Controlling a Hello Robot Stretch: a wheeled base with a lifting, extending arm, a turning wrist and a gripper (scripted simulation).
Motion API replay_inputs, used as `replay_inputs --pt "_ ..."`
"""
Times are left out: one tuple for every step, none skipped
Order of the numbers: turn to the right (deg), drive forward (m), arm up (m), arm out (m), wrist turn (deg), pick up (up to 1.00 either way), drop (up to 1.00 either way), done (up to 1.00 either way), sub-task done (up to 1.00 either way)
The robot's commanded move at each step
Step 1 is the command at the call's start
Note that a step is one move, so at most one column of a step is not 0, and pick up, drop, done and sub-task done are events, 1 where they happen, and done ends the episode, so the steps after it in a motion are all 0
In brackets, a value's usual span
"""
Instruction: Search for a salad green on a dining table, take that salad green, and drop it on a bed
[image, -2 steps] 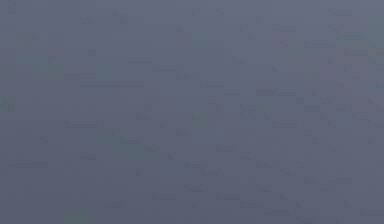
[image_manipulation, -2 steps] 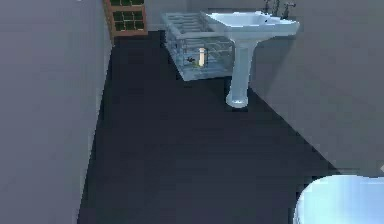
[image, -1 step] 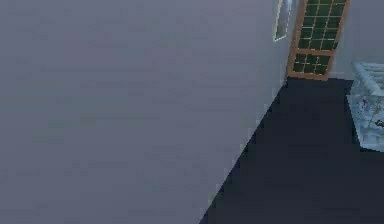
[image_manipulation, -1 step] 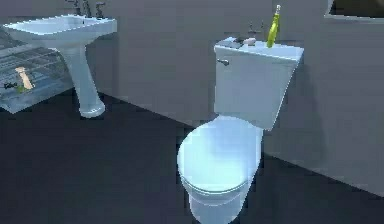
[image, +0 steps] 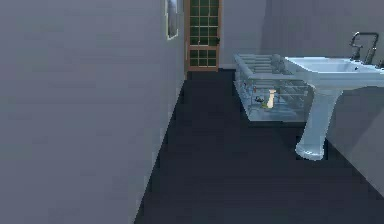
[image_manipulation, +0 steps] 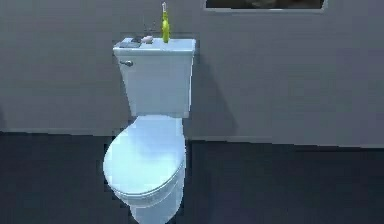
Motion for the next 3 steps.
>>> replay_inputs --pt "0.0 1.00 0.00 0.00 0.0 0.00 0.00 0.00 0.00" --pt "0.0 1.00 0.00 0.00 0.0 0.00 0.00 0.00 0.00" --pt "3.0 0.00 0.00 0.00 0.0 0.00 0.00 0.00 0.00"
